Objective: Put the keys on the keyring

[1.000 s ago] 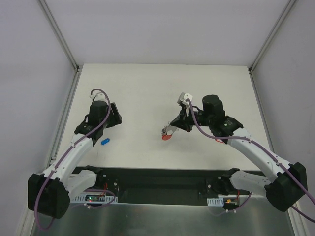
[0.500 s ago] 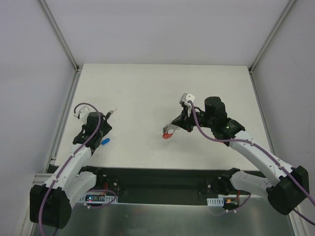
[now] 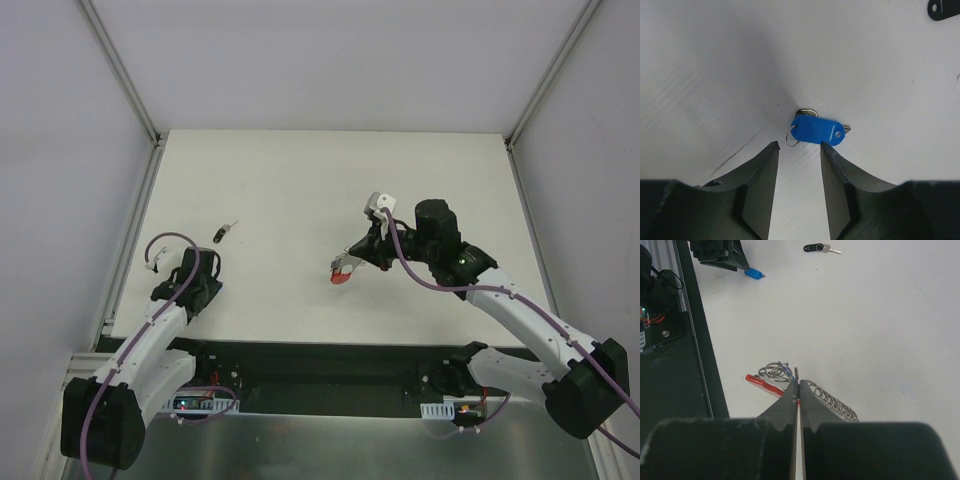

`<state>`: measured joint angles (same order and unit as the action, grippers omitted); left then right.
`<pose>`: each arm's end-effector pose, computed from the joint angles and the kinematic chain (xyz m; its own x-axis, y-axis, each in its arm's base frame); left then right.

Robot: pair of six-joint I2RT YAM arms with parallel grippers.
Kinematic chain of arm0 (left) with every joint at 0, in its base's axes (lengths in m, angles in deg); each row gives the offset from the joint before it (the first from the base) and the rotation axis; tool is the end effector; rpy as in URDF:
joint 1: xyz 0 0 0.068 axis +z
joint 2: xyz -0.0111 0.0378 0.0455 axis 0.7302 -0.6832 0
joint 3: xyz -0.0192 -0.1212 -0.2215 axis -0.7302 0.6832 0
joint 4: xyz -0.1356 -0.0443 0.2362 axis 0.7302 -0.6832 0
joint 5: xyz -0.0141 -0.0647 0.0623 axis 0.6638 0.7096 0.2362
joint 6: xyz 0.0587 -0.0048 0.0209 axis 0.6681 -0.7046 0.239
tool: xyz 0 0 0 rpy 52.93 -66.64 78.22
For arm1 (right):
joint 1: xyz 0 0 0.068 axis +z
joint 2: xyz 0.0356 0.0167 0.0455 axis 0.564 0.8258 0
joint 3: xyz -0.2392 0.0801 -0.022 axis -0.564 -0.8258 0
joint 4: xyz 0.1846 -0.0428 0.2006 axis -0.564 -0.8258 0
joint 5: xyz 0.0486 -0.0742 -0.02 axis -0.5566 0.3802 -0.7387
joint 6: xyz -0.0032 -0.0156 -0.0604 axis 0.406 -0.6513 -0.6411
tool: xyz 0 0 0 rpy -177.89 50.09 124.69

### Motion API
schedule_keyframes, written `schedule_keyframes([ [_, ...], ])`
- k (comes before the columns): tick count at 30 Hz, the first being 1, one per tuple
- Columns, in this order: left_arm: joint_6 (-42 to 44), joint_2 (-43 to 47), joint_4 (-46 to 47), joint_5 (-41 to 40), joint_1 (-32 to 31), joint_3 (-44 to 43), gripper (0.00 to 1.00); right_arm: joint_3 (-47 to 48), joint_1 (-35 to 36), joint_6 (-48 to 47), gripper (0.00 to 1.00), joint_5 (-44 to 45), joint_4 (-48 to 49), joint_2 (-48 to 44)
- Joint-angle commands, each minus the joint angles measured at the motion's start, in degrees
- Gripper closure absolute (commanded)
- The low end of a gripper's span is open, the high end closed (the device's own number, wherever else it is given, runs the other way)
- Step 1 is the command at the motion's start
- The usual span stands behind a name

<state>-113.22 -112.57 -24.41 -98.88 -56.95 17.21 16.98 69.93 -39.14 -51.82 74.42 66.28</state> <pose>0.1912 -0.0149 0.1464 -0.3506 -0.7150 -0.6048 -0.6797 0.6385 -0.3609 0.2105 0.1833 0.2901 0.1711 -0.3120 -0.9346 -0.9315 0.2578 -0.2566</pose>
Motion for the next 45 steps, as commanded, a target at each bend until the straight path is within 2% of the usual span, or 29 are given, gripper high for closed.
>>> schedule_keyframes([
  [1,-3.36,-1.64,-2.12,-1.23,0.2,0.11,0.62,0.33,0.53,-1.02,0.99,-0.63,3.29,-2.21],
  [8,-4.07,-3.57,-0.55,-0.1,0.2,0.55,0.64,-0.2,1.05,-1.2,0.98,-0.37,4.78,-2.39],
  [21,-1.7,-8.5,10.96,7.11,0.2,0.2,0.62,-0.37,1.15,-1.29,0.99,-0.1,4.78,-3.18],
  [33,3.57,-23.17,23.62,16.17,0.11,-7.97,0.55,-0.29,1.23,-1.29,0.99,0.6,4.43,-3.18],
  [36,6.82,-25.64,23.72,17.48,0.11,-11.31,0.53,-0.11,1.23,-1.37,0.99,0.51,4.26,-3.18],
  [39,11.48,-24.5,23.28,17.93,0.11,-12.63,0.51,-0.2,1.32,-1.46,0.99,0.43,4.08,-3.09],
  [42,15.88,-19.68,19.95,16.27,0.2,-12.28,0.51,-0.02,1.23,-1.46,0.98,0.34,4.08,-3.09],
  [45,15.28,-15.47,14.24,12.14,0.29,-10.44,0.51,-0.11,1.23,-1.46,0.99,0.16,4.08,-3.09],
])
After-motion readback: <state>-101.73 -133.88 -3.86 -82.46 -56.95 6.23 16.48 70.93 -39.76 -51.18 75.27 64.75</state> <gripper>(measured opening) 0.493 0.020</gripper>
